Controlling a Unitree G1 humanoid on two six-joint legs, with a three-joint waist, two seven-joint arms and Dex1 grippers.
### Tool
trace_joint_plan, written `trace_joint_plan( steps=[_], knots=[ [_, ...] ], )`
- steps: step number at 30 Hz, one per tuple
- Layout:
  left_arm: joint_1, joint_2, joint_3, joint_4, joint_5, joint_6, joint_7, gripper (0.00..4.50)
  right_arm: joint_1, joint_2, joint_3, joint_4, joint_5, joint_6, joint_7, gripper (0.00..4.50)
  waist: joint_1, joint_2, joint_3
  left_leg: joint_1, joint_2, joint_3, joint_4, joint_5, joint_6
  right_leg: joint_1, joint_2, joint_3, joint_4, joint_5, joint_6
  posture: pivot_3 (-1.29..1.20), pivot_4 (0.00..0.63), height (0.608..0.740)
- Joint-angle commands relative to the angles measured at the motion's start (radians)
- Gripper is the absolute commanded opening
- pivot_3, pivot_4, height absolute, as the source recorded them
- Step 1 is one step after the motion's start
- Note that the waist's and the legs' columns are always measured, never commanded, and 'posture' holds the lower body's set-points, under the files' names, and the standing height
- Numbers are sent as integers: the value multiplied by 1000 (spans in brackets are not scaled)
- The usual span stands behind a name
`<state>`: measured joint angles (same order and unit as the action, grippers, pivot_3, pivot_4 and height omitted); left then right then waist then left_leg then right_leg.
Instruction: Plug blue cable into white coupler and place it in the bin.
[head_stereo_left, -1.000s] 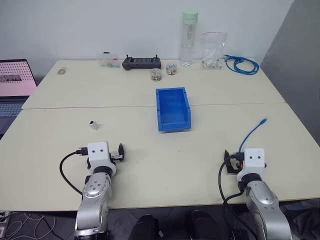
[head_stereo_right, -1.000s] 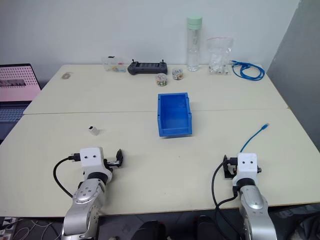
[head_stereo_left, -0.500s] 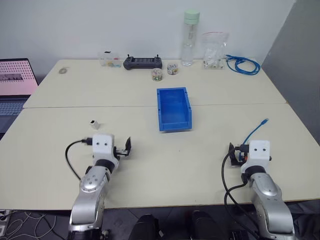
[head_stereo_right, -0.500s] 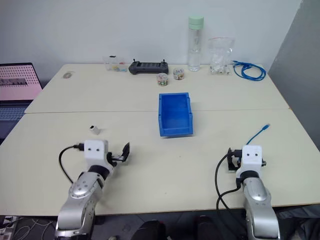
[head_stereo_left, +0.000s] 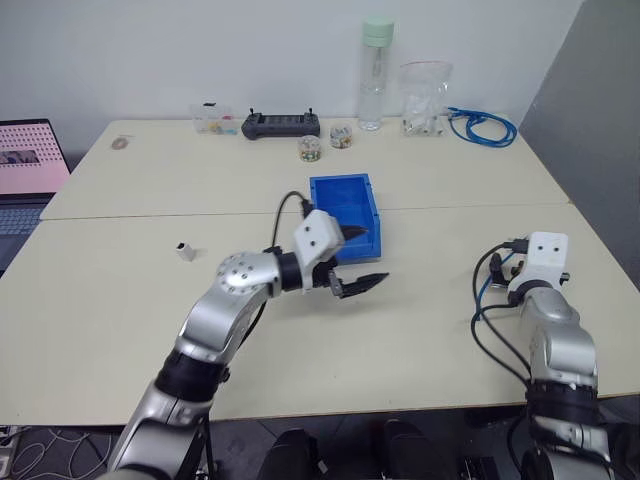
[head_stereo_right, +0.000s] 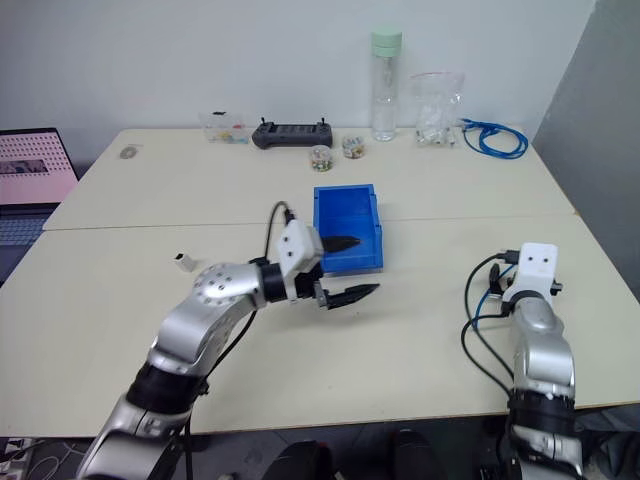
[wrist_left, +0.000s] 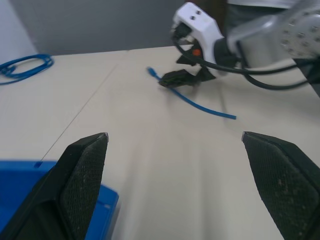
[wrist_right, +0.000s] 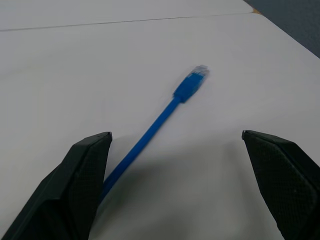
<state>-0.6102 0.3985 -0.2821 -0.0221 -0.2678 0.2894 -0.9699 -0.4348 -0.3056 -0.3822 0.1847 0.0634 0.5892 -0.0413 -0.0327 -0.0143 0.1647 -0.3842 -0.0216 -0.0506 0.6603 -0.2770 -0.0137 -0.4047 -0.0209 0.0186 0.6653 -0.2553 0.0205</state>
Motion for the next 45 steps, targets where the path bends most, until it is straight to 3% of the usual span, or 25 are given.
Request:
trace_joint_plan(
  steps=[1,10,18,32,45],
  knots=[
    [-56,-41,-30,74,14,-62,-53,4500,-75,-22,-29,143,40,-78,19,4419,0,0,0,0,0,0,0,0,0,0,0,0,0,0,0,0,150,740],
    [-46,-83,-55,97,54,-98,-69,4500,-214,-26,-44,456,75,-191,-17,4419,-3,0,0,1,0,2,2,0,1,1,-1,4,0,1,1,0,150,740],
    [-19,-65,-41,63,55,-86,-57,4500,-236,-45,-40,514,87,-212,-41,4419,0,-1,0,0,-1,2,2,1,2,1,-1,4,0,1,1,0,150,740],
    [3,-61,-39,48,55,-80,-37,4500,-78,-48,-84,243,166,-105,-58,4419,10,-1,0,-2,-1,-3,2,1,2,1,-2,2,0,1,1,0,150,740],
    [0,-69,-41,51,51,-76,-45,4500,-39,-46,-110,96,223,-26,-74,4419,6,0,0,-2,-1,-3,1,1,2,1,-2,2,0,1,1,0,150,740]
  ],
)
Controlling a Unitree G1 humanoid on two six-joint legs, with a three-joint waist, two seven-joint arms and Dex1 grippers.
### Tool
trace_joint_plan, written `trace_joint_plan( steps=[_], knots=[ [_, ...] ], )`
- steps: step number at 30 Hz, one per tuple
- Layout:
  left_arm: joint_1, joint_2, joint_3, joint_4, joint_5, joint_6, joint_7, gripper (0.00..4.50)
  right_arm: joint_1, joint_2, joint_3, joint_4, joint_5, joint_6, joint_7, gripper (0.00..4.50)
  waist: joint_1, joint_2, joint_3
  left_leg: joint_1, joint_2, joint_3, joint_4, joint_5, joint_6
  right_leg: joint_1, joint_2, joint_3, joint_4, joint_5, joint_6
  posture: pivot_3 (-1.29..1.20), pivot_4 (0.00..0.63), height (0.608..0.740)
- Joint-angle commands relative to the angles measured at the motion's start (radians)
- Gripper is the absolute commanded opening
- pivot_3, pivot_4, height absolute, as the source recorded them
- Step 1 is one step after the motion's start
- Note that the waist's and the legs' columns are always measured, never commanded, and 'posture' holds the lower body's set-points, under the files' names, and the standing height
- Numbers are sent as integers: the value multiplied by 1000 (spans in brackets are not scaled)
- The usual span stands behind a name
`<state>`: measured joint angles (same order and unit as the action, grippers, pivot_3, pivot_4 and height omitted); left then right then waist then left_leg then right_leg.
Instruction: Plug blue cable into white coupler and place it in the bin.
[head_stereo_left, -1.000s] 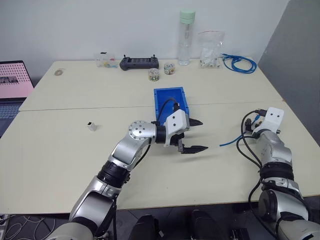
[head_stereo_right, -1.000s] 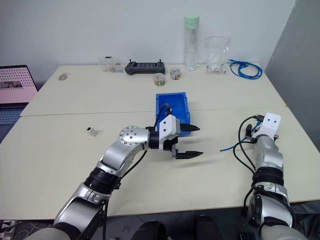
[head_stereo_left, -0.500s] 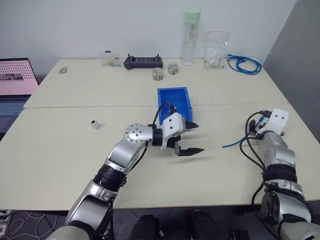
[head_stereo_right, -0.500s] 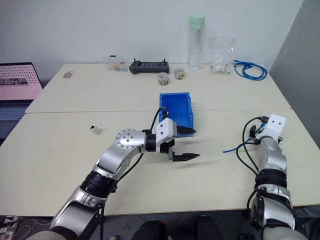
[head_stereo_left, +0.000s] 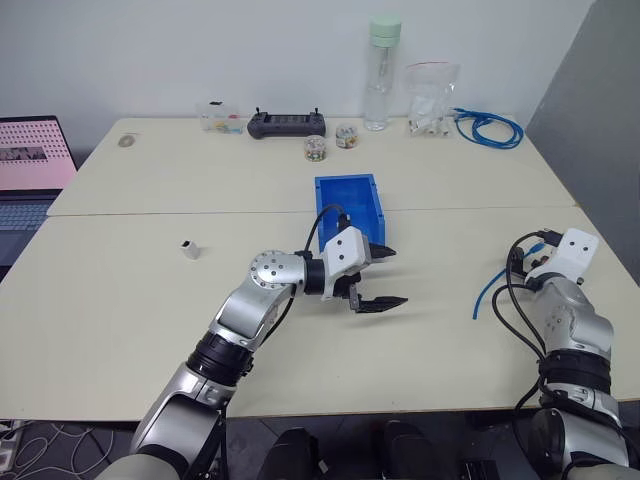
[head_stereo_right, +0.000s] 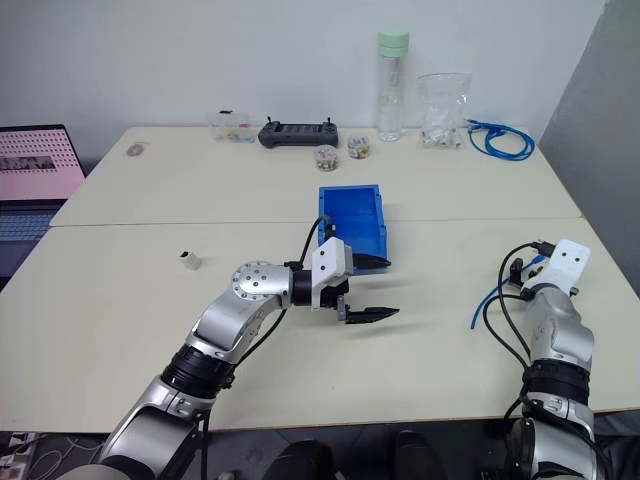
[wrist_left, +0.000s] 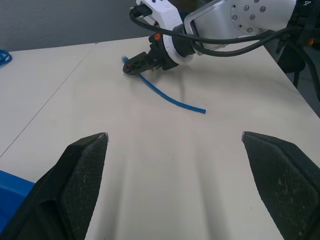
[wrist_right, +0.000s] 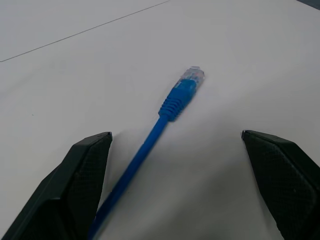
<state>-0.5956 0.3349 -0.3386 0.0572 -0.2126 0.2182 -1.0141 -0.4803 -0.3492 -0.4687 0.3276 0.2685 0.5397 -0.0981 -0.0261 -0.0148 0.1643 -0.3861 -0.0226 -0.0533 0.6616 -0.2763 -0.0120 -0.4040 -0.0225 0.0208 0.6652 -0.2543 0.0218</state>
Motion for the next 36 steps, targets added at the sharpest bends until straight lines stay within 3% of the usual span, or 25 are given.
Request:
trace_joint_plan(
  steps=[1,9,19,22,36],
  knots=[
    [-15,-5,16,-27,-5,-5,-2,4500,6,-1,-23,-50,18,28,-21,4419,-1,0,0,0,0,0,0,0,0,0,0,0,0,0,0,0,150,740],
    [-27,-7,17,-4,9,-13,8,4500,-70,42,4,-77,18,88,-79,4419,-5,0,0,0,0,0,0,0,0,0,0,0,0,0,0,0,150,740],
    [-9,-8,9,-22,22,-2,6,4500,-157,49,23,171,-60,29,-185,4419,-6,0,0,1,0,2,0,0,0,0,0,0,0,0,0,0,150,740],
    [-4,-8,7,-30,24,2,8,4500,-186,58,11,212,-57,7,-220,3917,-5,0,0,1,0,2,0,0,0,0,0,0,0,0,0,0,150,740],
    [0,-6,10,-39,25,14,10,4500,-199,84,0,203,-41,16,-280,603,-7,0,0,1,0,2,0,0,0,0,1,1,0,0,0,0,150,740]
  ],
)
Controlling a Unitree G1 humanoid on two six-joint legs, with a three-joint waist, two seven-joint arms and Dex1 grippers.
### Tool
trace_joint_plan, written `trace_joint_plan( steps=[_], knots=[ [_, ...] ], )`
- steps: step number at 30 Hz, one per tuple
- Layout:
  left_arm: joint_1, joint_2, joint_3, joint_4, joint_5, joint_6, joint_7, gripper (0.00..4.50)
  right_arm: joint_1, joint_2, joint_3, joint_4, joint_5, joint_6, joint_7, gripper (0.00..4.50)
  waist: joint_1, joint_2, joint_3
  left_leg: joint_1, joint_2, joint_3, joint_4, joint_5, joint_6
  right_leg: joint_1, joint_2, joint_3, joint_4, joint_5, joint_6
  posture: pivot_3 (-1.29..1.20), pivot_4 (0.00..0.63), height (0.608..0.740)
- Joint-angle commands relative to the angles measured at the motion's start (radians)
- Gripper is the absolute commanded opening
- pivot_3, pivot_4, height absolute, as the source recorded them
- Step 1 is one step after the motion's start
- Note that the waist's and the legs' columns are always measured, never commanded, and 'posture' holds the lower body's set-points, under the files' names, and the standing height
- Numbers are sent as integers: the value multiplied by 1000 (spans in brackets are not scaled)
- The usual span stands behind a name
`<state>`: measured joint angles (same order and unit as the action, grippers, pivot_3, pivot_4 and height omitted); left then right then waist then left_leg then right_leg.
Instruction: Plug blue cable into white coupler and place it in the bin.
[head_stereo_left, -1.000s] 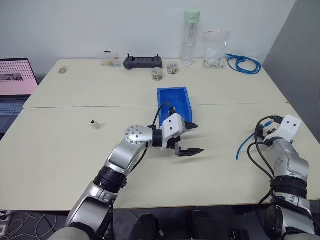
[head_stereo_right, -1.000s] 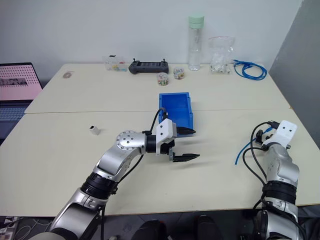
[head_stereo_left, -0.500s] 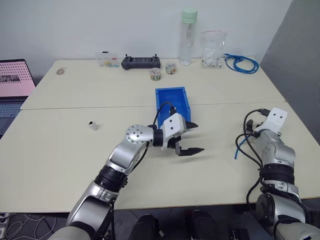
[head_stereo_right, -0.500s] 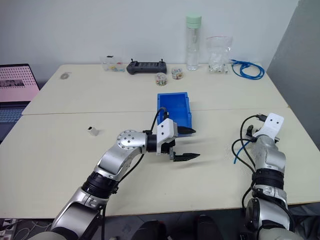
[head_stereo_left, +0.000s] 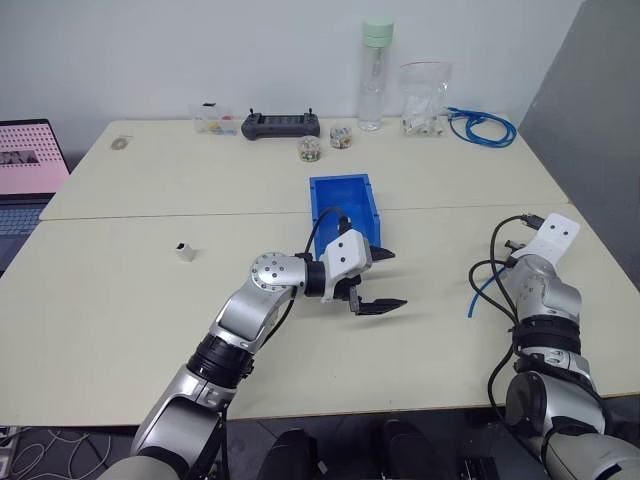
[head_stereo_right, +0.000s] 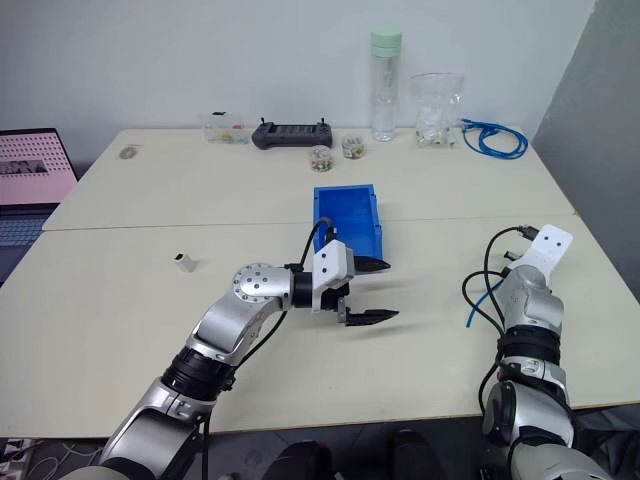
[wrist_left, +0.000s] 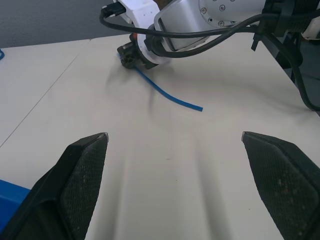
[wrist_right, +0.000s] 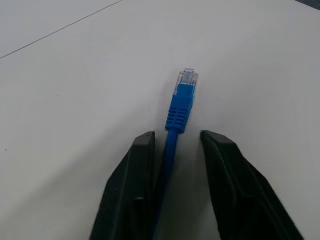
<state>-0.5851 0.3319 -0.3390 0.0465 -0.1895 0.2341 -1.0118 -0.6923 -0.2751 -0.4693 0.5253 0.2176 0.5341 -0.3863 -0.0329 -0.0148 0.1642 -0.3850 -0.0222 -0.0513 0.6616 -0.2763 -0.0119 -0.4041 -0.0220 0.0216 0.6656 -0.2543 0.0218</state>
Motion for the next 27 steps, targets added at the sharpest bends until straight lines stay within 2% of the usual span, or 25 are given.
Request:
trace_joint_plan(
  steps=[1,2,7,10,13,17,20,23,24,27],
  knots=[
    [-9,-3,10,-28,2,-2,7,4500,15,8,3,5,8,21,12,309,0,0,0,0,0,0,0,0,0,0,0,0,0,0,0,0,150,740],
    [-7,-1,9,-29,1,-1,5,4500,18,5,10,2,3,19,18,46,0,0,0,0,0,0,0,0,0,0,0,0,0,0,0,0,150,740],
    [6,2,6,-40,-1,2,1,4500,42,-6,48,-39,-17,21,52,18,0,0,0,0,0,0,0,0,0,0,0,0,0,0,0,0,150,740],
    [25,17,11,-65,-3,8,0,4500,73,-28,146,-138,-26,33,188,18,-2,0,0,0,0,0,0,0,0,0,0,0,0,0,0,0,150,740],
    [81,79,32,-107,0,6,-13,4500,142,-69,230,-329,17,108,360,18,-10,2,1,0,0,0,-1,0,0,-1,0,0,0,0,0,0,150,740],
    [262,207,109,-246,-48,28,-31,4500,296,-223,330,-649,117,211,654,18,-13,5,2,-1,1,-2,-2,0,0,-2,0,0,0,-1,-1,0,150,740],
    [405,250,177,-362,-83,56,14,4500,336,-319,396,-776,171,239,817,18,-10,7,4,-3,1,-3,-2,-1,1,-3,-2,-1,-2,-1,-1,0,150,740],
    [652,222,312,-545,-128,115,162,4500,285,-398,541,-865,212,224,1045,18,-13,6,5,-2,2,-3,-1,-1,1,-2,-4,-2,-3,-1,-1,0,150,740],
    [742,203,355,-592,-129,119,209,4500,260,-411,609,-884,211,200,1127,18,-15,5,5,-1,2,-3,0,-1,1,-1,-4,-1,-3,-4,3,0,150,740],
    [947,158,429,-653,-103,73,290,4500,183,-392,797,-862,132,86,1270,18,-15,5,5,1,4,-3,-1,-1,1,0,-4,-3,-3,-4,3,0,150,740]
  ],
)
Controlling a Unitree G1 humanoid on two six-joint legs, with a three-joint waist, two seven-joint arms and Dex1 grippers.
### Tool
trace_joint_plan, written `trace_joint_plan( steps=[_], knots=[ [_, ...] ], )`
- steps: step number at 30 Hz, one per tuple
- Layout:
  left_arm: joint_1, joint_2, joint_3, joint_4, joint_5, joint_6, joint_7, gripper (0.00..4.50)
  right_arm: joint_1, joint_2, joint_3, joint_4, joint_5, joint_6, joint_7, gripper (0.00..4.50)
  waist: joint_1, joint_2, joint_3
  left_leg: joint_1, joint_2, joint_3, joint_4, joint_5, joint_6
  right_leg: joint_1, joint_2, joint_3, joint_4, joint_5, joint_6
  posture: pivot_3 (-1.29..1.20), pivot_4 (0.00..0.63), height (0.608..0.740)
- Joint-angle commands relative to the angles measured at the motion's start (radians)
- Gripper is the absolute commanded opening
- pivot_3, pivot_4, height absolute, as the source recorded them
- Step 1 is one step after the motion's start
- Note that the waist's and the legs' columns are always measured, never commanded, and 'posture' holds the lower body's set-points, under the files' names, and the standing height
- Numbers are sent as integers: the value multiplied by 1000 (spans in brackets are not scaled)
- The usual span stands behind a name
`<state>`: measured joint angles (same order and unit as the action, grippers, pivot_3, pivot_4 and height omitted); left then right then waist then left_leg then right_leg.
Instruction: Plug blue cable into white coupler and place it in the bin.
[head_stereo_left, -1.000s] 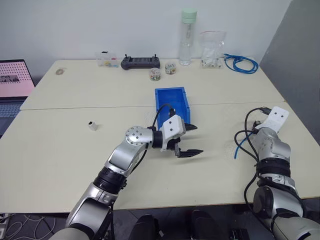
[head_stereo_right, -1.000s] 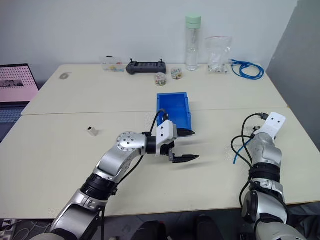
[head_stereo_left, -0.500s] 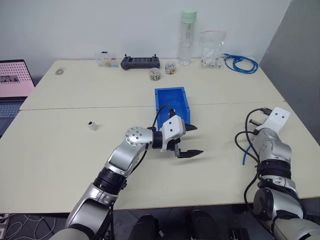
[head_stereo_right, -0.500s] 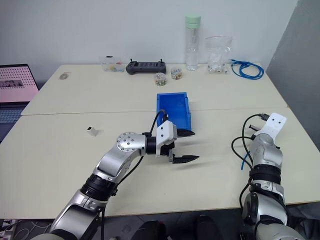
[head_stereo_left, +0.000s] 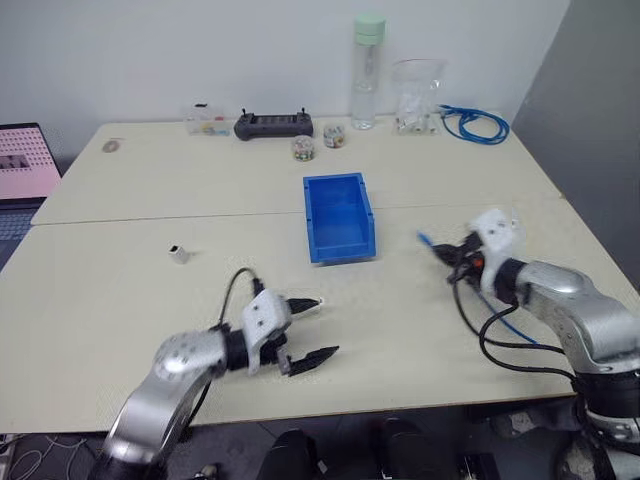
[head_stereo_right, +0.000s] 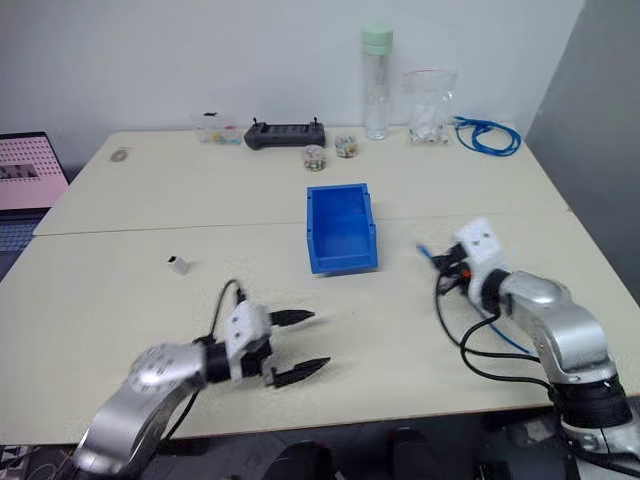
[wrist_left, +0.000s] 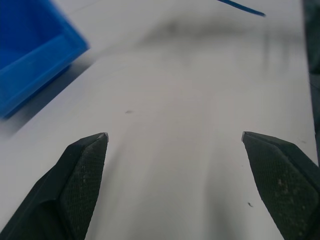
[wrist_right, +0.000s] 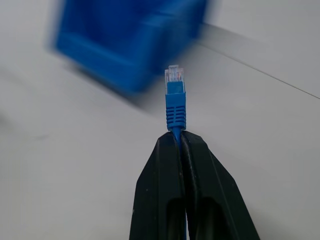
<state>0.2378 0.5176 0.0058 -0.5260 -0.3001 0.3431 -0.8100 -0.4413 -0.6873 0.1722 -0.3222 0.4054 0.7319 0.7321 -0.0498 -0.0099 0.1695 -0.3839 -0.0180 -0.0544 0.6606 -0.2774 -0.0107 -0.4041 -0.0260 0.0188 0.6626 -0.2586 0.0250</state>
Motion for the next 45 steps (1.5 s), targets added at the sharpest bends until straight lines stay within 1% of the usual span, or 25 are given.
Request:
trace_joint_plan(
  steps=[1,4,6,9,10,14,16,17,19,21,23,25,29,30,31,32,34,36,39,41,43,45],
  knots=[
    [160,-39,94,-82,12,-47,106,4500,-90,45,189,10,-76,-130,157,18,9,0,0,0,1,-1,0,0,0,0,0,-1,0,0,0,0,150,740],
    [263,-92,136,-82,35,-104,181,4500,-158,117,328,129,-195,-277,215,18,28,-1,1,0,1,-3,0,0,0,0,2,-2,0,0,-1,0,150,740],
    [348,-123,144,-120,27,-122,203,4500,-191,167,392,241,-264,-375,235,18,36,-2,0,-1,0,-3,1,0,0,0,1,-3,-1,0,-1,0,150,740],
    [435,-145,129,-157,29,-146,213,4500,-209,213,424,363,-320,-464,251,18,34,-7,1,-1,-1,-1,1,0,-1,1,-1,-2,-3,0,-2,0,150,740],
    [458,-149,125,-159,35,-161,216,4500,-208,225,436,397,-339,-489,260,18,35,-7,2,-2,-2,-1,1,0,-1,0,-2,-2,-3,3,-6,0,150,740],
    [485,-159,122,-166,43,-179,239,4500,-193,260,459,481,-389,-544,283,18,35,-7,2,-3,-3,-1,0,0,-1,0,-3,-3,-3,3,-6,0,150,740],
    [467,-151,126,-152,44,-186,244,4500,-189,276,446,521,-398,-546,284,484,32,-7,2,-1,-2,-2,0,0,-1,0,-3,-3,-3,2,-5,0,150,740],
    [454,-147,124,-142,46,-187,243,4500,-186,281,435,533,-399,-548,284,609,31,-7,2,-1,-2,-1,0,0,-1,0,-3,-3,-2,0,-2,0,150,740],
    [428,-139,122,-122,47,-188,239,4500,-181,291,408,545,-399,-543,272,1186,29,-7,2,0,-2,-1,0,0,-1,1,-2,-3,-1,0,-2,0,150,740],
    [390,-119,119,-104,44,-184,223,4500,-169,290,382,514,-392,-529,268,1670,28,-7,2,0,-2,-1,0,0,-1,1,-2,-3,0,0,-3,0,150,740],
    [327,-91,126,-79,27,-163,205,4500,-146,280,339,443,-363,-472,263,2217,29,-7,2,0,-2,-2,0,0,-1,1,-2,-3,0,2,-7,0,150,740],
    [274,-61,135,-58,6,-146,184,4500,-119,262,295,357,-336,-407,258,2630,31,-7,2,-1,-3,-2,0,0,-1,0,-2,-3,0,2,-7,0,150,740],
    [82,95,124,48,-26,-154,9,4500,-24,160,126,6,-218,-186,236,3689,42,-5,3,-3,-3,-4,1,0,-1,-1,-2,-4,0,2,-7,0,150,740],
    [32,125,113,87,-29,-164,-32,4500,1,136,92,-71,-187,-133,229,3920,45,-4,4,-2,-3,-4,1,0,-1,-1,-2,-4,0,2,-7,0,150,740],
    [-13,149,102,126,-34,-171,-70,4500,23,118,63,-135,-161,-86,220,4256,45,-5,3,-3,-4,-4,1,0,-1,-1,-2,-4,1,2,-7,0,150,740],
    [-71,172,81,174,-32,-180,-116,4500,53,100,27,-197,-129,-49,211,4431,45,-5,3,-3,-3,-4,1,0,-1,-1,-2,-5,0,2,-7,0,150,740],
    [-193,199,27,288,-20,-210,-214,4500,123,78,-46,-296,-49,17,203,4431,45,-5,3,-2,-3,-4,0,0,-1,0,-1,-5,0,2,-6,0,150,740],
    [-298,208,-35,404,6,-267,-309,4500,191,53,-89,-341,-14,30,199,4431,45,-6,3,-3,-3,-4,0,0,-1,0,0,-5,0,2,-6,0,150,740],
    [-444,190,-134,580,60,-341,-422,4500,270,26,-114,-343,-19,0,179,4431,43,-6,3,-2,-3,-2,0,0,-1,0,0,-5,0,3,-6,0,150,740],
    [-556,161,-221,756,147,-451,-477,4500,314,23,-118,-306,-68,-44,128,4431,40,-6,3,-2,-3,0,1,0,-1,-1,1,-4,0,3,-5,0,150,740],
    [-630,131,-262,877,180,-491,-512,4500,343,19,-126,-294,-88,-69,99,4431,42,-6,3,-2,-3,1,1,0,-1,-1,2,-4,0,2,-2,0,150,740],
    [-671,109,-278,956,187,-541,-543,4500,362,22,-145,-305,-78,-61,77,4431,43,-6,3,-2,-4,1,1,0,-1,0,4,-4,1,1,-1,0,150,740]
  ],
)
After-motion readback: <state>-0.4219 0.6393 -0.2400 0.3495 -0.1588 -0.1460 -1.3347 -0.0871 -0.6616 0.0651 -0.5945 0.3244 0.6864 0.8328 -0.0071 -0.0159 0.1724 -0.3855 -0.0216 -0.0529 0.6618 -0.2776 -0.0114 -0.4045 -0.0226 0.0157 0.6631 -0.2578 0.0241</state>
